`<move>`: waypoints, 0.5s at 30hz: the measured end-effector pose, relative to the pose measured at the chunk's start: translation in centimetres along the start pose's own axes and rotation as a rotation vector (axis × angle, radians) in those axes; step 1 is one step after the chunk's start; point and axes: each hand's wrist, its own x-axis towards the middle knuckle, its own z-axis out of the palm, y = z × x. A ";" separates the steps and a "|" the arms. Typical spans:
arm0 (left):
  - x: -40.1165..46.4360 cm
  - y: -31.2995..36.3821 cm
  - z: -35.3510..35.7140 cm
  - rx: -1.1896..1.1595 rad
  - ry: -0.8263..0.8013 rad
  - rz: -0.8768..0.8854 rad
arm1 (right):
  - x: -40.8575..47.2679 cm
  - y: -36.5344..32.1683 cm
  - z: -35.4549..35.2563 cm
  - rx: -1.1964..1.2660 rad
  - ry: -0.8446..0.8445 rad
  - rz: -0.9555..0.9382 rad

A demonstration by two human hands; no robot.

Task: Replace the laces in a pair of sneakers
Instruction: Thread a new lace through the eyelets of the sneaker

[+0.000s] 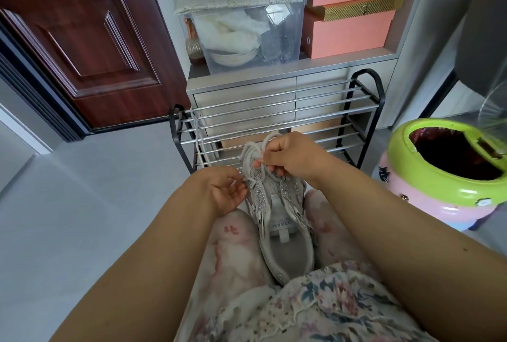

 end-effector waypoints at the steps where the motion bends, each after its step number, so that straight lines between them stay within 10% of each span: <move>1: 0.1 0.1 0.0 -0.038 -0.005 0.010 | 0.0 0.0 0.0 -0.003 -0.001 0.000; 9: 0.1 2.8 -0.1 -0.444 -0.139 0.051 | 0.0 0.2 0.1 0.011 0.005 0.019; 15: 0.5 6.2 1.4 -0.040 -0.194 0.168 | 0.2 0.6 0.2 -0.020 0.035 0.033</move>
